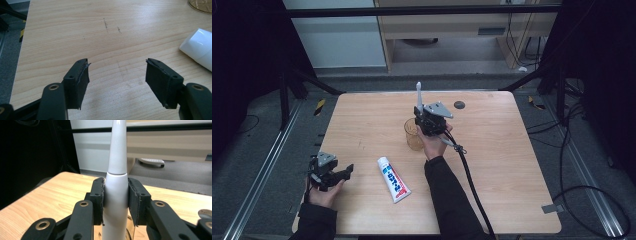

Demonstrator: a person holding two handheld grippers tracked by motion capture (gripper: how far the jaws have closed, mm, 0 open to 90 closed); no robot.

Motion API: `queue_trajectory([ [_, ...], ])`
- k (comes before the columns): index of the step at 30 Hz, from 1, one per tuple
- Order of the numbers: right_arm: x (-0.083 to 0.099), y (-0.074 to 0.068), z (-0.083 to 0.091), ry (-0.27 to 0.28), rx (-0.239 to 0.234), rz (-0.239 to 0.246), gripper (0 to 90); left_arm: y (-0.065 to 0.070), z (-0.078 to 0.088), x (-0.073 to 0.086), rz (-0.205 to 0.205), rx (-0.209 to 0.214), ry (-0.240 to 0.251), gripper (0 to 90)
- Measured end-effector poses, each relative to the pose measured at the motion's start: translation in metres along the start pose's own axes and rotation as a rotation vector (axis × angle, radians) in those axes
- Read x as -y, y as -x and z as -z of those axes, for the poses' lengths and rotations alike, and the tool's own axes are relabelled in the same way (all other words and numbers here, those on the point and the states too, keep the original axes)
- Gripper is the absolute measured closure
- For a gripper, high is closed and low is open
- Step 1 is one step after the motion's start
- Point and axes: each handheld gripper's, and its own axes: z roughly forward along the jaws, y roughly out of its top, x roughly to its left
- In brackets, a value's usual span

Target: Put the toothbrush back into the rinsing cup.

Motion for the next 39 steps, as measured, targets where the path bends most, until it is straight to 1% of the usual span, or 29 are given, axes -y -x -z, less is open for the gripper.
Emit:
queue_trajectory([
  [10,0.011,0.002,-0.002,-0.039,-0.002,0.002,67.7,0.000,0.000,0.000,-0.001,0.000,-0.001,34.4],
  [18,0.016,0.002,-0.003,-0.089,-0.013,0.019,67.6,0.001,0.000,0.000,-0.003,0.001,-0.003,34.4],
  [25,0.018,0.002,-0.004,-0.112,-0.014,0.033,67.5,0.001,0.000,0.000,-0.003,0.001,-0.002,34.4],
  [35,0.018,0.002,-0.001,-0.117,-0.025,0.041,66.7,0.001,0.000,0.000,-0.004,0.002,-0.003,34.4],
  [39,0.018,0.001,0.001,-0.112,-0.038,0.045,65.5,0.001,0.000,0.000,-0.003,0.002,-0.002,34.4],
])
